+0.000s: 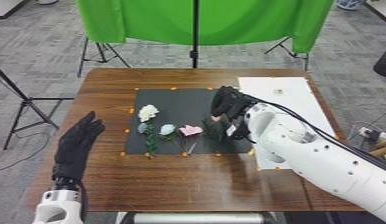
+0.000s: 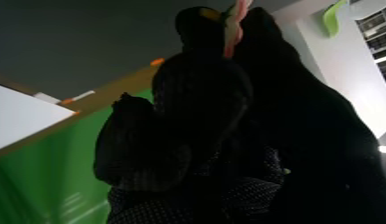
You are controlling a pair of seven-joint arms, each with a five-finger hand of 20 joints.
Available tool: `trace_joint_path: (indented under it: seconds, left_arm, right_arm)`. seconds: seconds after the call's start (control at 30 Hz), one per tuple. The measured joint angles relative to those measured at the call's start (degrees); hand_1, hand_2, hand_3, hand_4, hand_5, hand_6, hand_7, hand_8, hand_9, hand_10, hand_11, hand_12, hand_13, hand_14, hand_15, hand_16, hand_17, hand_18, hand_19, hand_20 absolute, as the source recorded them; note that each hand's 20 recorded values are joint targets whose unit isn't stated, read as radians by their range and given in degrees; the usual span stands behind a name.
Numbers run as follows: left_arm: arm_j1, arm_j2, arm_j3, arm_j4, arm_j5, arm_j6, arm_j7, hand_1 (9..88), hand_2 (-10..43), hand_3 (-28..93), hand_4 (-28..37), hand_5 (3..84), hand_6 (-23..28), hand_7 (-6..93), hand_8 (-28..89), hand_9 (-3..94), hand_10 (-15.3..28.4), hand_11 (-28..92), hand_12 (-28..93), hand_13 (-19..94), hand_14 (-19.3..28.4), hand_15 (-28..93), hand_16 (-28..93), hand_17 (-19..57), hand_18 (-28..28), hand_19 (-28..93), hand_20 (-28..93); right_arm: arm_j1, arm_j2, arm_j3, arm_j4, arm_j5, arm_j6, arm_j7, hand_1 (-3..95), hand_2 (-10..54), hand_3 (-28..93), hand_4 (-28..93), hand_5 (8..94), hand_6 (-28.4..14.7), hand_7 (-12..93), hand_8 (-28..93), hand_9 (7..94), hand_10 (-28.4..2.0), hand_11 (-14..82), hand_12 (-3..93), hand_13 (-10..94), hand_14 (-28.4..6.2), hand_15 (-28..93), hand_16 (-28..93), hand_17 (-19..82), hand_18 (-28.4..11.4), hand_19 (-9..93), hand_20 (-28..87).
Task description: Arrange flowers
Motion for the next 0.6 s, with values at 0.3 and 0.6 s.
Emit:
trace_joint_path:
  seconds: [0.3,0.6]
  left_arm:
    - [0.1,0.0,0.0,-0.02,-0.01,0.0,0.08,22.0,-1.3,68,-24.9,41.3,3.7,6.4,-5,39.7,11.7,12,16,30,16.0,14,5,0.6,13.9,3,18]
    - [0.1,0.0,0.06,-0.02,-0.01,0.04,0.13,22.0,-1.3,68,-24.9,41.3,3.7,6.4,-5,39.7,11.8,12,16,30,15.8,14,6,0.6,13.9,3,18]
  right_arm:
    - [-0.3,0.0,0.0,0.4,0.2,-0.7,-0.2,50.4,-9.5,62,-19,64.8,1.5,17,-4,77.2,-10.9,16.7,27.4,89,-2.8,54,33,63,-10.0,93,47]
    - [-1.7,-0.6,3.5,0.7,-1.8,-1.8,0.4,44.2,-9.5,64,-17,60.4,-0.2,15,-9,67.0,-14.5,16.7,19.7,85,-5.4,54,33,58,-12.9,93,46]
